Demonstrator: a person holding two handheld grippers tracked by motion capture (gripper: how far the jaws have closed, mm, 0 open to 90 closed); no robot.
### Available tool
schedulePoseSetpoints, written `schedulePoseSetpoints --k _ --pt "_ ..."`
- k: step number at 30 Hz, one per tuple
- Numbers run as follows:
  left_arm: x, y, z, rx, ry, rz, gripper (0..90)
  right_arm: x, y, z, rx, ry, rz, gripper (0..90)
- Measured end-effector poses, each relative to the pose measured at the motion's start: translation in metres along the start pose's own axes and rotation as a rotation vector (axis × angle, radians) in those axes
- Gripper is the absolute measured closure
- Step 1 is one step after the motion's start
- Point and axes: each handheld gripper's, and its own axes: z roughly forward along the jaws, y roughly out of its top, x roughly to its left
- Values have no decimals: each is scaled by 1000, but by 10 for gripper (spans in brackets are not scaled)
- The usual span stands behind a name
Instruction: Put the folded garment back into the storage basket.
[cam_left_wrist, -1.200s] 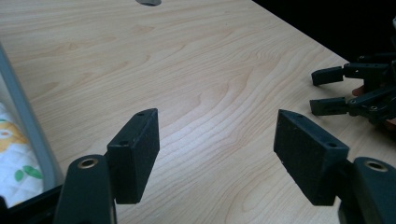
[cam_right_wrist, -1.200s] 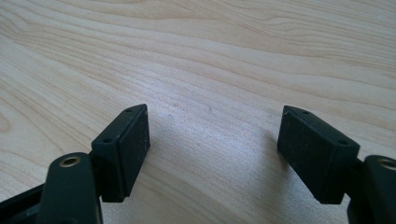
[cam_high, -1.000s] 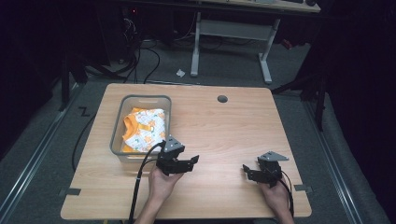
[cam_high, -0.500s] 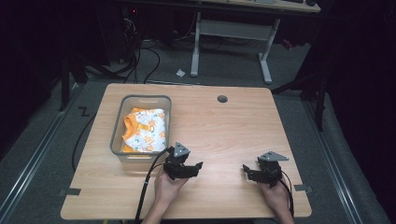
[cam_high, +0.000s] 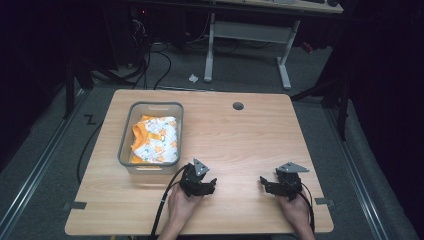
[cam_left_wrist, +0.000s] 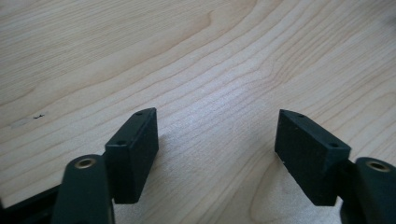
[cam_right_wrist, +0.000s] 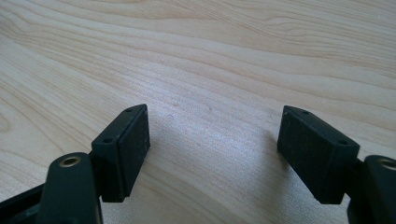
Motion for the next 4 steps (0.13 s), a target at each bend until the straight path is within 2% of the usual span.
schedulePoseSetpoints --k 4 --pt "-1 0 0 6 5 3 253 0 0 0 0 1 -1 254"
